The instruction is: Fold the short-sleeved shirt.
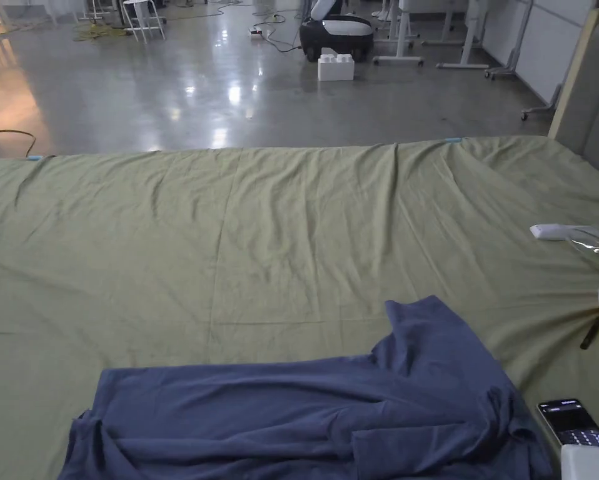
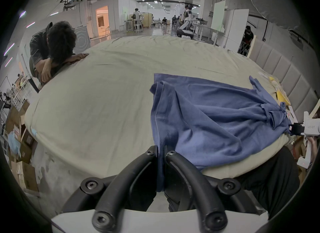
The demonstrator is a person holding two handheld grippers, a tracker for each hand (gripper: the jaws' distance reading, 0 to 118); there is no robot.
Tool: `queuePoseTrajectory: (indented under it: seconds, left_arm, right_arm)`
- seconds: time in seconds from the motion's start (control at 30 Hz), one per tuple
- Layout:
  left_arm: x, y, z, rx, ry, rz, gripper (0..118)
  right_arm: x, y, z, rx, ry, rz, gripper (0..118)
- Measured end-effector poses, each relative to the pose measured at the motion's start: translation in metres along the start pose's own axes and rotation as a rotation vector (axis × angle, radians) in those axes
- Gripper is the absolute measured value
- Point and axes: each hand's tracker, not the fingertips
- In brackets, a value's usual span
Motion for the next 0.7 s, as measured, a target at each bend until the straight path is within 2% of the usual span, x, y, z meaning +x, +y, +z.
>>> queuePoseTrajectory:
  seconds: [0.07,0.1,0.13,0.17,0.2,0.23,0.33,0.37,0.53,0.63,0.7]
  left_arm:
    - [-0.003,-0.005,-0.005,0.003,-0.009,0.019,7]
    - [-0.005,-0.004,-0.006,0.017,-0.017,0.033,10]
    - [-0.007,-0.004,-0.007,0.034,-0.014,0.041,26]
    - [-0.008,-0.004,-0.006,0.043,-0.003,0.047,47]
    - [-0.009,-0.003,-0.001,0.065,0.013,0.055,69]
    - [-0.009,0.003,0.013,0.118,0.006,0.064,80]
    - [0.000,0.005,0.064,0.275,-0.061,0.089,79]
    - [0.009,0.006,0.085,0.324,-0.040,0.084,80]
    - [0.046,-0.004,0.168,0.556,-0.013,-0.030,82]
    - [0.065,-0.003,0.200,0.641,0.045,-0.027,82]
    - [0.075,-0.002,0.213,0.678,0.021,0.009,82]
  right_arm:
    - [0.002,-0.001,-0.005,0.007,0.022,-0.006,8]
    - [0.002,-0.001,-0.008,0.009,0.019,-0.003,13]
    - [0.002,-0.002,-0.009,0.008,0.018,-0.002,37]
    - [0.004,-0.003,-0.008,0.004,0.009,-0.006,59]
    - [0.010,-0.006,-0.003,0.006,0.005,-0.022,71]
    - [0.014,-0.009,0.006,0.029,0.020,-0.049,71]
    - [0.025,-0.028,0.044,0.125,0.139,-0.124,71]
    - [0.026,-0.034,0.058,0.164,0.183,-0.130,71]
    - [0.023,-0.054,0.132,0.367,0.345,-0.216,71]
    - [0.014,-0.045,0.162,0.470,0.401,-0.198,71]
    - [0.007,-0.035,0.177,0.531,0.403,-0.165,71]
